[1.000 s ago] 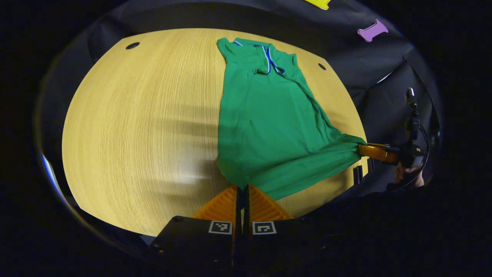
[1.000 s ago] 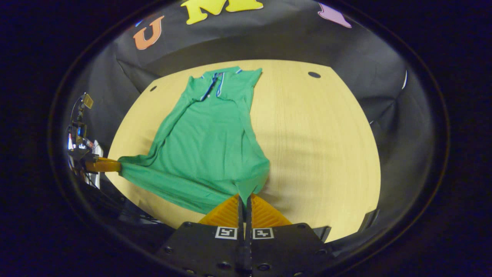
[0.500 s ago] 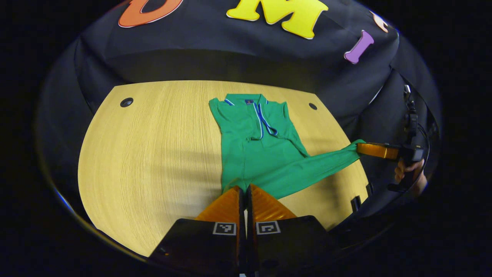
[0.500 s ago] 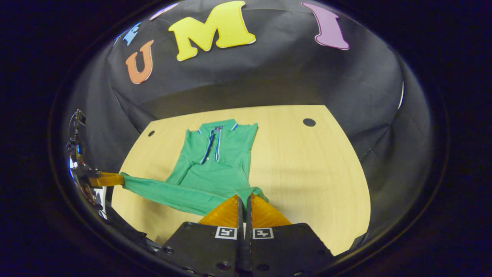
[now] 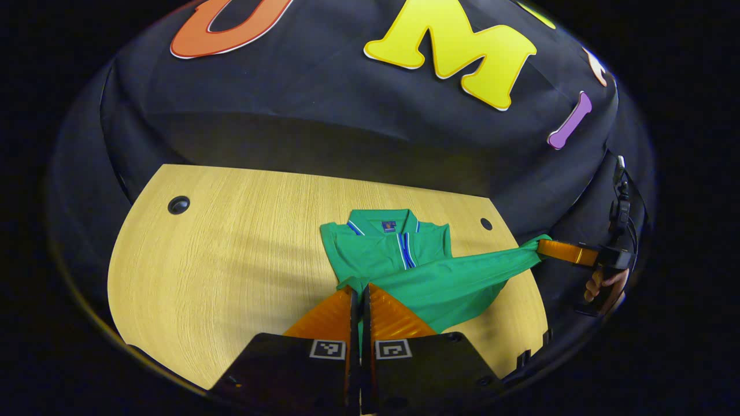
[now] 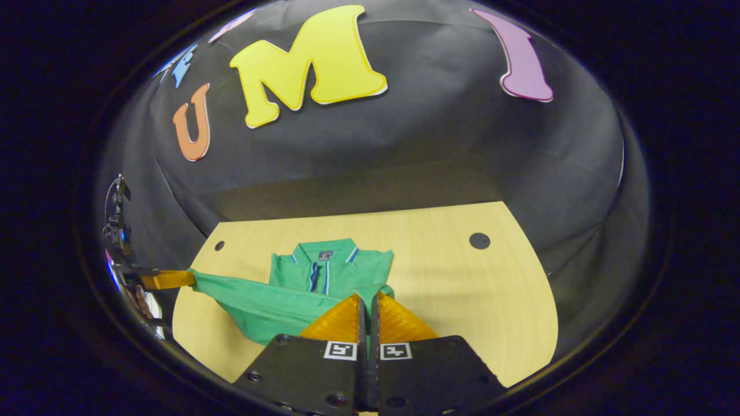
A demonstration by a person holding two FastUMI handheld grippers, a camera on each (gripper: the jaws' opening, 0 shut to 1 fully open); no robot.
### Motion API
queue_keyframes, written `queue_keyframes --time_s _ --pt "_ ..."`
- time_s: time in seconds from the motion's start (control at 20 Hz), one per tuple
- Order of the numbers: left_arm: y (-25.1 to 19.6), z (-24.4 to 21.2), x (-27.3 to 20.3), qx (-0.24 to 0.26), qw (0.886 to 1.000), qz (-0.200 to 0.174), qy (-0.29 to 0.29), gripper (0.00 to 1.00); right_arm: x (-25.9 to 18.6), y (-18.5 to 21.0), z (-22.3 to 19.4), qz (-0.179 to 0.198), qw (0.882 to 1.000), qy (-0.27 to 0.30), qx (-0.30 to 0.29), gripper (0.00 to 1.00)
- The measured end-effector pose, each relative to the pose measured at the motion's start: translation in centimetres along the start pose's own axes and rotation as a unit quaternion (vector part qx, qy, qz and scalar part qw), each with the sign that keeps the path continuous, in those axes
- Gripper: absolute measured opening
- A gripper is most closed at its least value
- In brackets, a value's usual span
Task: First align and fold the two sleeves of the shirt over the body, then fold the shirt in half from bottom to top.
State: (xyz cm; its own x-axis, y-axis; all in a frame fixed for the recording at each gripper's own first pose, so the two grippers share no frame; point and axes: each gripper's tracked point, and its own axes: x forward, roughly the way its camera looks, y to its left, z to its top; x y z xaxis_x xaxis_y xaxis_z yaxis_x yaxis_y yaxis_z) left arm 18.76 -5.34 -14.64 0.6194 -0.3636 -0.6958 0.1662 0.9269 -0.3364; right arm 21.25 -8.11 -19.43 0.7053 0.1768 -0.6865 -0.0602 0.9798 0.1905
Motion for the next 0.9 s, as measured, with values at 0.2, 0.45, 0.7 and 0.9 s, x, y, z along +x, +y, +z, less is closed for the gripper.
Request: queue_keyframes --time_s 0.2,0.45,0.7,0.9 --pt "1.3 2.7 3.8 -0.006 1.0 0.006 -0.02 0.06 4.2 0.0 3.2 -0.002 1.0 -0.013 -0.006 0.0" --pt "3.7 5.3 9.1 0.006 0.998 0.032 -0.059 0.06 9.8 -0.6 6.1 -0.003 0.999 -0.035 -0.007 0.0" --pt "5.0 5.4 14.5 0.0 0.996 0.048 -0.074 0.07 15.6 -0.3 4.8 -0.001 1.0 -0.026 -0.005 0.0" --pt "6.0 5.1 17.5 -0.003 0.995 0.06 -0.081 0.07 19.2 -0.9 4.1 -0.005 0.999 -0.027 -0.019 0.0"
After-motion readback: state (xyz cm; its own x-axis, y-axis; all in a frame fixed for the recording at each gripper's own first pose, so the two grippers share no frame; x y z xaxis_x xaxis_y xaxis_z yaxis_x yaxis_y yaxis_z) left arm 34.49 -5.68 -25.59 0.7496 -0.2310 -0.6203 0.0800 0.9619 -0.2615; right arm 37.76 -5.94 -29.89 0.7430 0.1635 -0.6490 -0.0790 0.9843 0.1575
